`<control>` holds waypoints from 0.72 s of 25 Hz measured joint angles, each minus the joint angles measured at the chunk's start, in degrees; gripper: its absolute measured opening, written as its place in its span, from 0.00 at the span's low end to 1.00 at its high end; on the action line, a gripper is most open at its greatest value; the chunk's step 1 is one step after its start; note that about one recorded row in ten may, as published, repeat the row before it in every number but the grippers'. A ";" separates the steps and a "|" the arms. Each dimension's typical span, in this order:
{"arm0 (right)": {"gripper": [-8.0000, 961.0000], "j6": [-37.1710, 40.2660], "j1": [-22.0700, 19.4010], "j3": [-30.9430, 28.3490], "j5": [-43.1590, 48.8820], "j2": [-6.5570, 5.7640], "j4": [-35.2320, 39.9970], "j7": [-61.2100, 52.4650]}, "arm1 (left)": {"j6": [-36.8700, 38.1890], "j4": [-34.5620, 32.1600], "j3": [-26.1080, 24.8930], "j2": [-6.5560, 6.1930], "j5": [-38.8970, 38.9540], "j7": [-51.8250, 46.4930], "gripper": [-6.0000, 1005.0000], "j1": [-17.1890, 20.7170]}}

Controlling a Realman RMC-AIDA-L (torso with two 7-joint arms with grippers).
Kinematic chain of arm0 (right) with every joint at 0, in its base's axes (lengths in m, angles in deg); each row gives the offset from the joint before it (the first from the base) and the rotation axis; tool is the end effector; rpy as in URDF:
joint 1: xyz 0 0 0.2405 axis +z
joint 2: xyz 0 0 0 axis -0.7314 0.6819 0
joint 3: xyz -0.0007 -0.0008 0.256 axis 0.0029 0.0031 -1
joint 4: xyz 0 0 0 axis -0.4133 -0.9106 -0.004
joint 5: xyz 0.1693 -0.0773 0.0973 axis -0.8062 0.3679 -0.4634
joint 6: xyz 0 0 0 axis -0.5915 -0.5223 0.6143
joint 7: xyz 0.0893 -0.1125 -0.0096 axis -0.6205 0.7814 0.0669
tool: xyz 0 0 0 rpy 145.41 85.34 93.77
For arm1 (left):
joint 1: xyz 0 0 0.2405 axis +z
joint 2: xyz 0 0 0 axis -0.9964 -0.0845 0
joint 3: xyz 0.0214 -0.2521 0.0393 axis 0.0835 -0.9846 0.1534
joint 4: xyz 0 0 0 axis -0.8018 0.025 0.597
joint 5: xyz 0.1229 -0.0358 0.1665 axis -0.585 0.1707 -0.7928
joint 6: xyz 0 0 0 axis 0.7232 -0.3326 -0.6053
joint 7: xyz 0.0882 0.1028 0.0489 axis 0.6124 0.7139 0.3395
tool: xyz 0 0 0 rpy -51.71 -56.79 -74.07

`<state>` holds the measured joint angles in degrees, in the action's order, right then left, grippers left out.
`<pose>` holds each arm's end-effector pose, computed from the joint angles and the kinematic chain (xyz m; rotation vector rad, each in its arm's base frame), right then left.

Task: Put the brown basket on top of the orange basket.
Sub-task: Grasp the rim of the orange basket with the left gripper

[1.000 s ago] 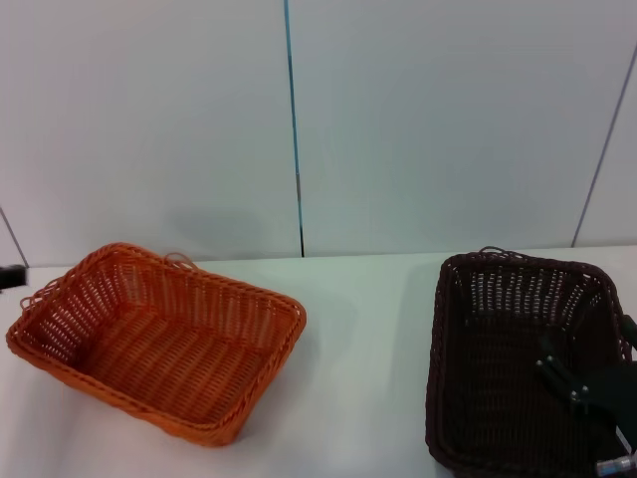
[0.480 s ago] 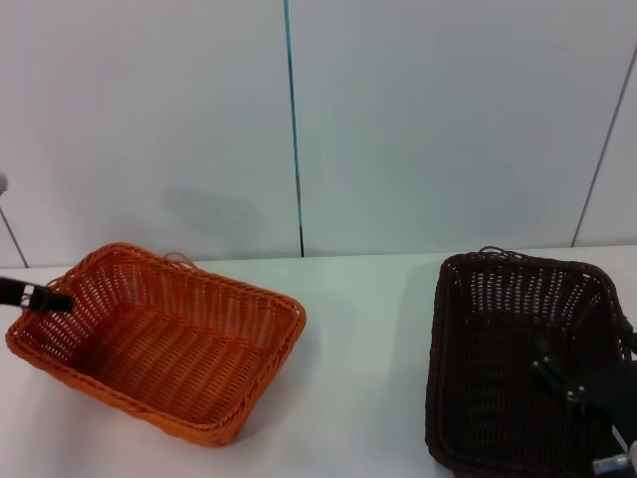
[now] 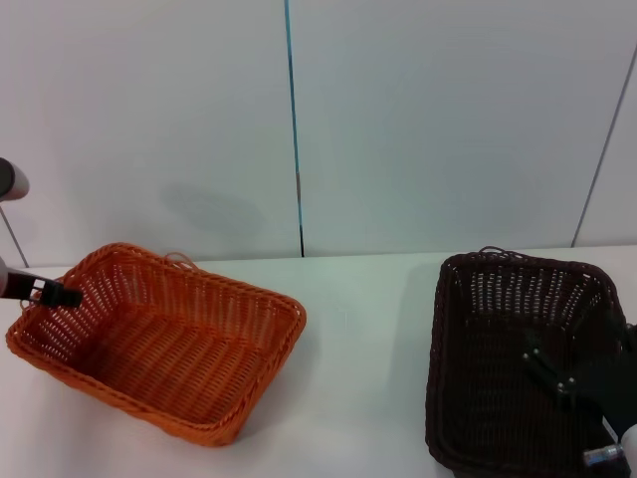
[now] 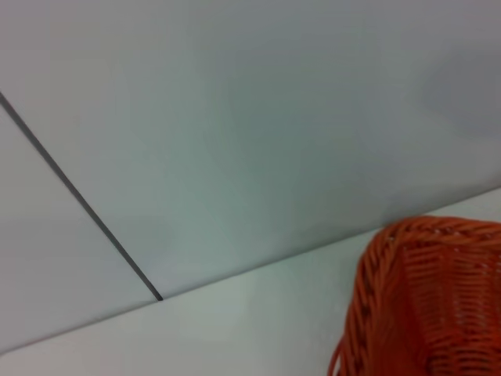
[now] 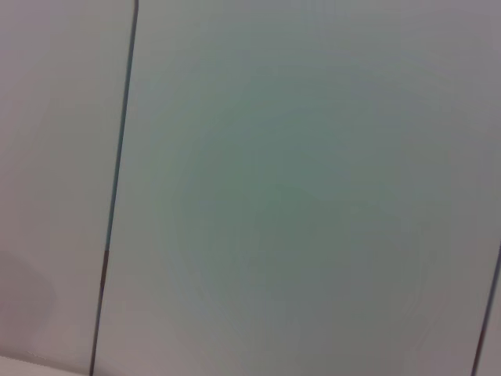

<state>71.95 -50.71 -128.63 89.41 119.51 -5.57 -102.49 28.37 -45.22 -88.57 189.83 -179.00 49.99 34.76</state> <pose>0.2451 0.2899 -0.0379 -0.6023 -2.0315 -1.7115 -0.3009 0.4841 0.0761 -1.8643 -0.9500 0.2217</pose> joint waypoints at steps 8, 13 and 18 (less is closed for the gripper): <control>0.96 -0.02 0.10 0.00 -0.05 -0.03 -0.94 0.12 | 2.64 -3.33 0.10 0.71 0.06 0.05 0.86 0.40; 0.96 -0.02 0.14 0.00 -0.06 -0.15 -1.61 0.23 | 4.14 -4.69 0.18 0.85 0.07 0.07 0.85 0.60; 0.96 -0.75 0.19 0.00 -0.06 -0.18 -2.00 0.29 | 4.58 -4.76 -0.05 0.87 0.07 0.09 0.84 0.61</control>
<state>71.21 -50.52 -128.63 89.35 119.33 -7.57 -102.20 32.95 -49.98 -88.61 190.70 -178.93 50.08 35.37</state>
